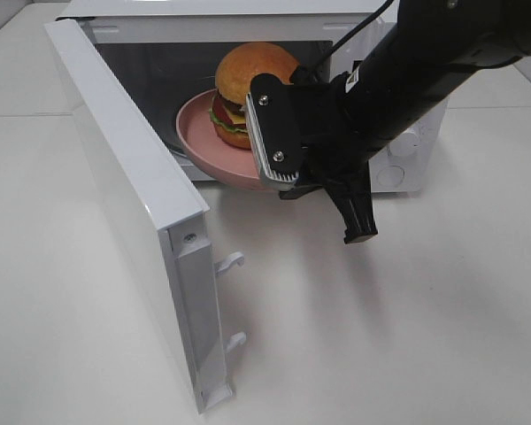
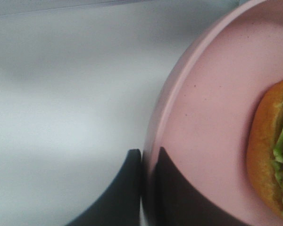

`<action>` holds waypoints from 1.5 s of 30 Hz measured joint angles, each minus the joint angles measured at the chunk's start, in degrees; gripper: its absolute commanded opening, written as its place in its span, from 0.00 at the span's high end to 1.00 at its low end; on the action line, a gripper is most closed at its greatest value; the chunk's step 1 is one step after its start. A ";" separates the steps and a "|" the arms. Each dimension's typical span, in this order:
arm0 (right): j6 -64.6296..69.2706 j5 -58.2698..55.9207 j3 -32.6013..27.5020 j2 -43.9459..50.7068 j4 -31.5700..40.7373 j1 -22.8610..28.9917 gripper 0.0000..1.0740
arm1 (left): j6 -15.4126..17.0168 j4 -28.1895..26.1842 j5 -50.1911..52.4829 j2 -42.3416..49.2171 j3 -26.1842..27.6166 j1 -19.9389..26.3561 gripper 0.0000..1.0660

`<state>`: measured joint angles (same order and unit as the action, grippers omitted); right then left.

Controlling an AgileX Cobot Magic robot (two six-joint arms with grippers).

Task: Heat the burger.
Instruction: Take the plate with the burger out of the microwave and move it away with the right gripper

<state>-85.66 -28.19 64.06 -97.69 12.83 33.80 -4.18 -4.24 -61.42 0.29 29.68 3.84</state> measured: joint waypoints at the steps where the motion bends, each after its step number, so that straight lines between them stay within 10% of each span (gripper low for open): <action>1: 0.00 0.23 -1.38 1.20 0.00 0.00 1.00 | 0.00 0.00 0.00 0.00 0.00 0.00 0.05; 45: 12.20 -0.46 -21.66 23.09 -4.87 0.00 1.00 | 0.00 0.00 0.00 0.00 0.00 0.00 0.05</action>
<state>-73.45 -28.65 42.40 -74.60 7.96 33.80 -4.18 -4.24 -61.42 0.29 29.68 3.84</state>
